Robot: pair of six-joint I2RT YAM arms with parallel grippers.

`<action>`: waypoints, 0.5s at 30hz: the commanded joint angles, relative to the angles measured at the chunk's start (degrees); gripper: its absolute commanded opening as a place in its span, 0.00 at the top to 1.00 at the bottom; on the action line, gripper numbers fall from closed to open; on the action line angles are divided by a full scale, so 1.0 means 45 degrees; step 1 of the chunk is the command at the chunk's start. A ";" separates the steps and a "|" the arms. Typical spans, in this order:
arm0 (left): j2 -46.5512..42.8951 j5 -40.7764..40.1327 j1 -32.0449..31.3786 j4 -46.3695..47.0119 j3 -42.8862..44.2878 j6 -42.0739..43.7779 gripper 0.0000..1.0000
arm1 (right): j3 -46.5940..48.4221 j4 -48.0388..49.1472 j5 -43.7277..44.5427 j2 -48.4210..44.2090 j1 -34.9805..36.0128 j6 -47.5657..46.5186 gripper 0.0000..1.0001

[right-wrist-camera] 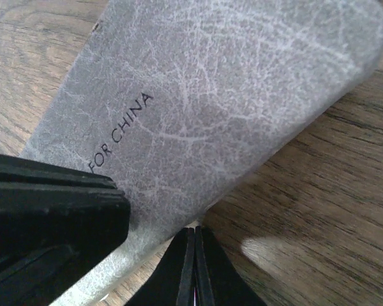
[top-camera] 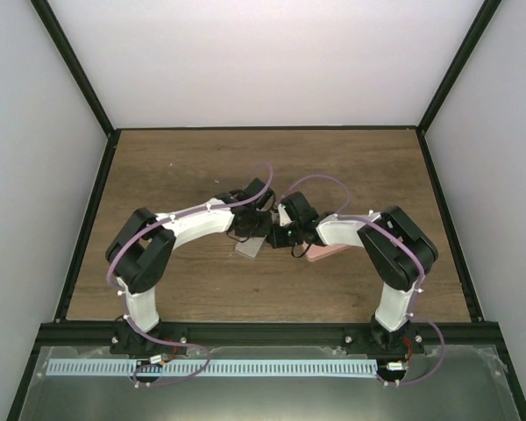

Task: Organize the sunglasses
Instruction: Close the sunglasses case at the center of the board.

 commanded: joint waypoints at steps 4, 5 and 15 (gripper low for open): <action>-0.0650 -0.0007 -0.0018 0.0134 -0.0046 -0.0363 0.95 | -0.0218 -0.0153 0.0098 -0.0721 -0.0547 0.0149 0.98; -0.0863 -0.0026 0.0025 0.0265 -0.0099 -0.0377 0.93 | -0.0288 -0.0243 0.0129 -0.1054 -0.0602 0.0149 0.98; -0.3599 0.0095 0.0485 0.1859 -0.0348 -0.0420 0.28 | 0.0603 -0.2699 0.1537 -0.4010 -0.1154 0.0054 0.58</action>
